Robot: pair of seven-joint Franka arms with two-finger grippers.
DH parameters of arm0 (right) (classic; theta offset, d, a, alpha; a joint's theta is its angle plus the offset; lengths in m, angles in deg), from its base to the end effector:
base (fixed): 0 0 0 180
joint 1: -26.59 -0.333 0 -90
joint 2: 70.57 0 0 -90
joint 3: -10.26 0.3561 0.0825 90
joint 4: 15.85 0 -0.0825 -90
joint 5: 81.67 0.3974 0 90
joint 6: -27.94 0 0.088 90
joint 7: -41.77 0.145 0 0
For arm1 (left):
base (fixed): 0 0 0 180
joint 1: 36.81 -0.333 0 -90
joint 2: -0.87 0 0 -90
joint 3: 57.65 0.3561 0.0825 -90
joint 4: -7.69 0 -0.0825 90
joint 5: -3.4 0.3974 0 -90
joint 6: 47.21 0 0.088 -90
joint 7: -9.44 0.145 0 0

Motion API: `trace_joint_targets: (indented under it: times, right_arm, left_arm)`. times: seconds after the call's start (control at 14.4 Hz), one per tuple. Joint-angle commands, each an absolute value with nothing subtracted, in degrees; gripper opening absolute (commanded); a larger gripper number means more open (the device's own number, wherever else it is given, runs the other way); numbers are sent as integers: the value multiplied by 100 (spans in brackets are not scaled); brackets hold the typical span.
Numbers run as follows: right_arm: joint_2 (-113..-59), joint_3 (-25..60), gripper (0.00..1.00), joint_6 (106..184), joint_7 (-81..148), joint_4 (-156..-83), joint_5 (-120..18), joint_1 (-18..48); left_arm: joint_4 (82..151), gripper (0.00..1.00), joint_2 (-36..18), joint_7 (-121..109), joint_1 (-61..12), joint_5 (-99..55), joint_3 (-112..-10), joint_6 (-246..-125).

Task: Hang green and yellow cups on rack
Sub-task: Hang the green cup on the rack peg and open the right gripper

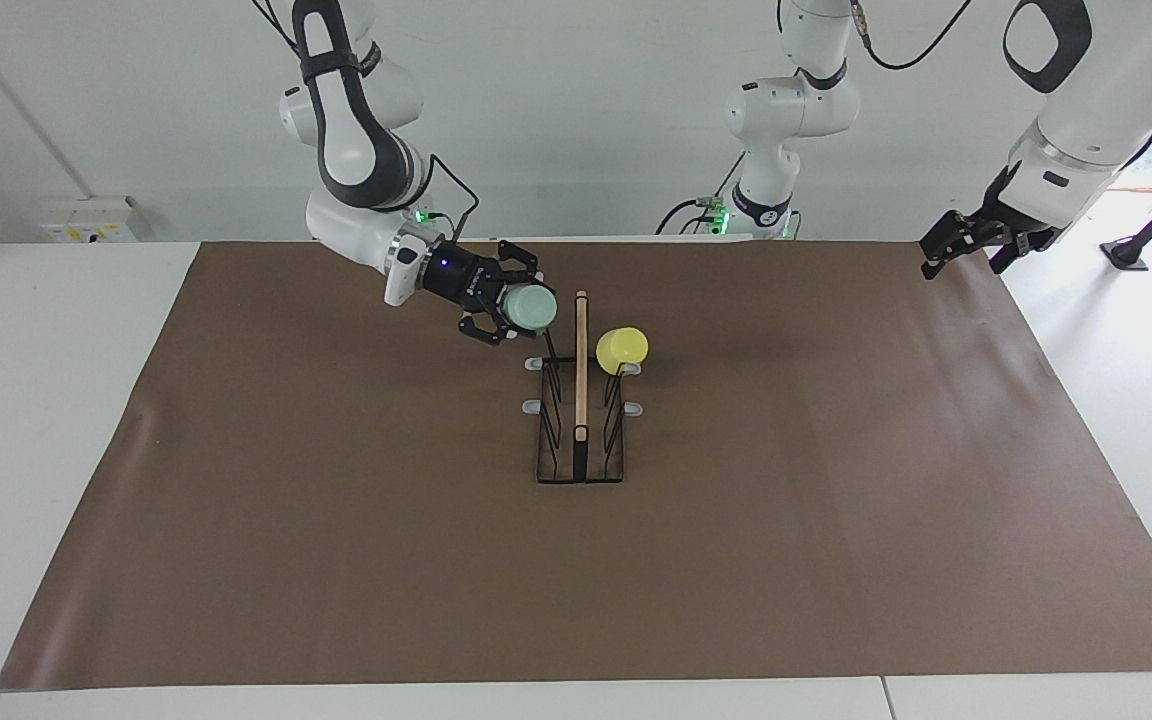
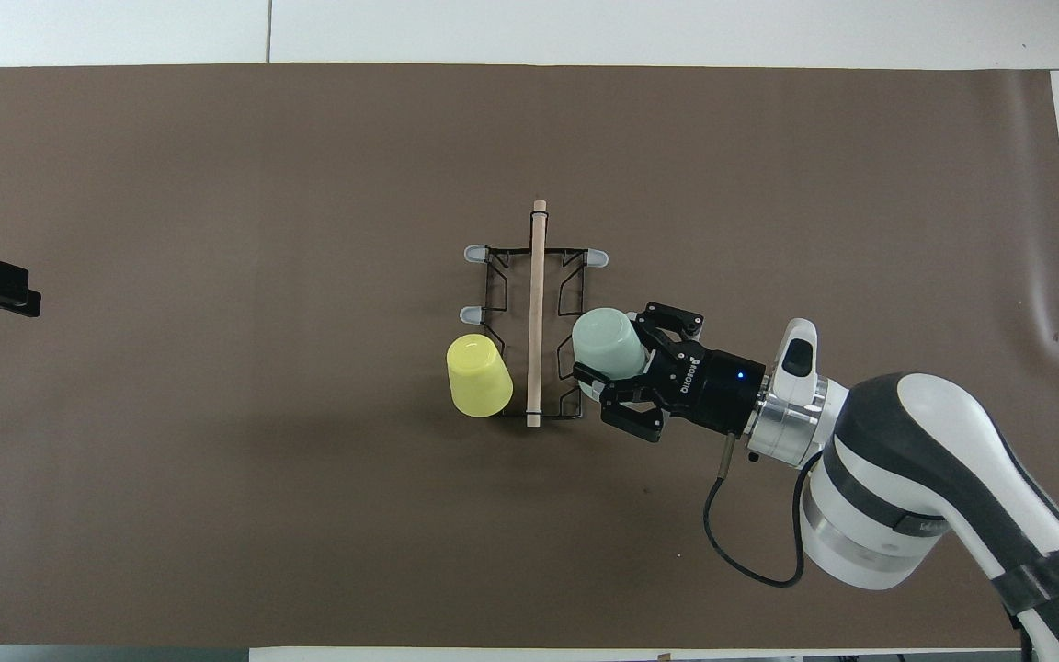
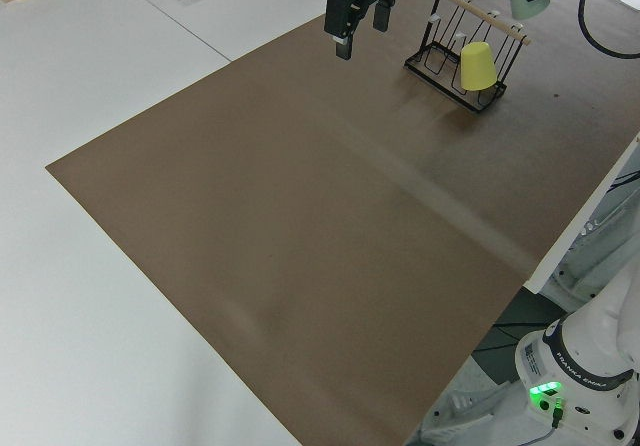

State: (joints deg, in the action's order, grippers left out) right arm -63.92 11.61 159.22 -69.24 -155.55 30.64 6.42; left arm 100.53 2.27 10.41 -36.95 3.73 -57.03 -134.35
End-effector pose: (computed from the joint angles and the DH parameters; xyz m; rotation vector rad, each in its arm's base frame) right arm 0.4654 0.2342 0.3888 -1.8235 -0.7098 -1.0602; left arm 0.5499 0.0082 0.6123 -3.1350 0.0057 0.1178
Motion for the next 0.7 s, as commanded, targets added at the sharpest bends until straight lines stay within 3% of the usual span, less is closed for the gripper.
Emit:
trace_joint_targets:
  times: [0.0, 0.63]
  right_arm:
    - [-6713, 1184, 0, 15837, -7545, -15516, 3905, 550]
    - [-6854, 1193, 0, 15997, -8205, -15726, 4102, 338]
  left_arm:
    - [10112, 100, 289, 1137, -3664, 296, -5686, -13545]
    - [10173, 100, 316, 1102, -3646, 287, -5703, -13553]
